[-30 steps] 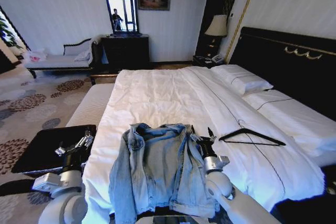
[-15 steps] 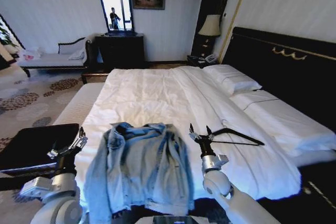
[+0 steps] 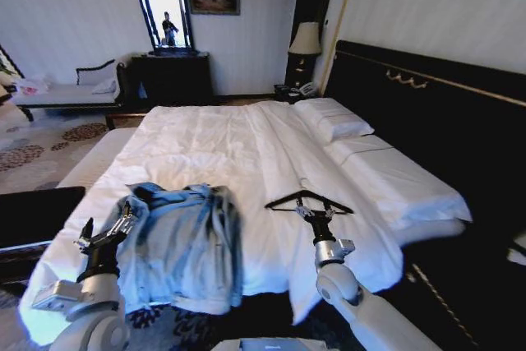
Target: Pick up the clothes from the bed and hang them on the clothes hanger.
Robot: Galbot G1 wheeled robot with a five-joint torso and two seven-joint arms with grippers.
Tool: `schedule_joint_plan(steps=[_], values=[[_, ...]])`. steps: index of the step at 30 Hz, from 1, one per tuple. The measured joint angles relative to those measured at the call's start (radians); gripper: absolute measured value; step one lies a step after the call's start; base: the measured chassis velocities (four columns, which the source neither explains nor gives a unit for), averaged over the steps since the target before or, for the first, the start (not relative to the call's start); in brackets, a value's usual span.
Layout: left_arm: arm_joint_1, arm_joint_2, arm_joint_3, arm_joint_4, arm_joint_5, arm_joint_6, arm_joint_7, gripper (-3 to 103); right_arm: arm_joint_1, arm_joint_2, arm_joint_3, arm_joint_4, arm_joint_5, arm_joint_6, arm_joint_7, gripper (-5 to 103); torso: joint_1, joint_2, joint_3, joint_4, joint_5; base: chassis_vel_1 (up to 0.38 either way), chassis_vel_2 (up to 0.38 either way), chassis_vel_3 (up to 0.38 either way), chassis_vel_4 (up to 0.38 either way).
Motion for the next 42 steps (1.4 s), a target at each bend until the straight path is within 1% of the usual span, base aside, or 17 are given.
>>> schedule_joint_plan(steps=[5,8,10,12,14,16,18,20,24,35,42], values=[[0.000,0.000,0.013,0.003,0.010,-0.005,0.001,100,-0.017,0.004,0.015,-0.001,-0.002,0.002,0.003,100,0.001,0.000,0.000,-0.0006,0.0004,-0.251,-0.264,0.246,0.221],[-0.003,0.000,0.020,0.009,0.015,-0.008,0.002,100,-0.028,0.006,0.023,-0.001,-0.010,0.005,0.003,100,0.001,-0.001,0.000,-0.0004,0.0005,-0.160,-0.085,0.130,0.049],[-0.004,0.001,0.025,0.013,0.018,-0.011,0.002,100,-0.034,0.006,0.030,0.005,-0.019,0.006,0.002,100,0.001,-0.001,0.000,0.0000,0.0004,-0.013,-0.009,0.046,-0.001],[-0.005,0.001,0.026,0.015,0.019,-0.012,0.002,100,-0.035,0.006,0.031,0.006,-0.021,0.007,0.002,100,0.001,-0.001,0.000,-0.0001,0.0001,0.000,0.000,0.000,0.000],[-0.006,0.001,0.028,0.019,0.022,-0.014,0.002,100,-0.034,0.003,0.036,0.007,-0.028,0.008,0.001,100,0.001,0.000,0.000,-0.0001,-0.0013,0.000,0.000,0.000,0.000],[-0.007,0.001,0.028,0.021,0.023,-0.017,0.002,100,-0.032,-0.001,0.037,0.007,-0.031,0.000,0.002,100,0.001,0.000,0.000,0.0005,-0.0007,0.067,0.062,-0.034,-0.017],[-0.008,0.001,0.028,0.023,0.024,-0.019,0.002,100,-0.031,-0.005,0.037,0.007,-0.033,-0.009,0.004,100,0.001,0.000,0.000,0.0002,-0.0005,0.073,0.055,-0.041,-0.002],[-0.008,0.001,0.029,0.028,0.025,-0.025,0.002,100,-0.019,-0.014,0.031,0.001,-0.034,-0.019,0.004,100,0.000,0.000,0.000,-0.0003,-0.0004,0.036,0.006,-0.014,-0.001],[-0.009,0.001,0.029,0.032,0.025,-0.032,0.002,100,0.007,-0.018,0.014,-0.020,-0.034,-0.019,0.004,100,0.001,-0.001,0.000,-0.0005,0.0004,0.000,0.000,0.000,0.000],[-0.018,0.002,0.018,0.046,0.017,-0.039,0.001,100,0.057,-0.014,-0.018,-0.075,-0.046,-0.020,0.015,100,0.000,0.000,0.000,-0.0002,-0.0002,-0.064,0.059,0.056,-0.060],[-0.028,0.002,0.026,0.061,0.022,-0.045,0.002,100,0.117,-0.020,-0.048,-0.113,-0.056,-0.034,0.028,100,0.002,-0.001,0.001,0.0000,0.0000,-0.071,0.081,0.076,-0.071]])
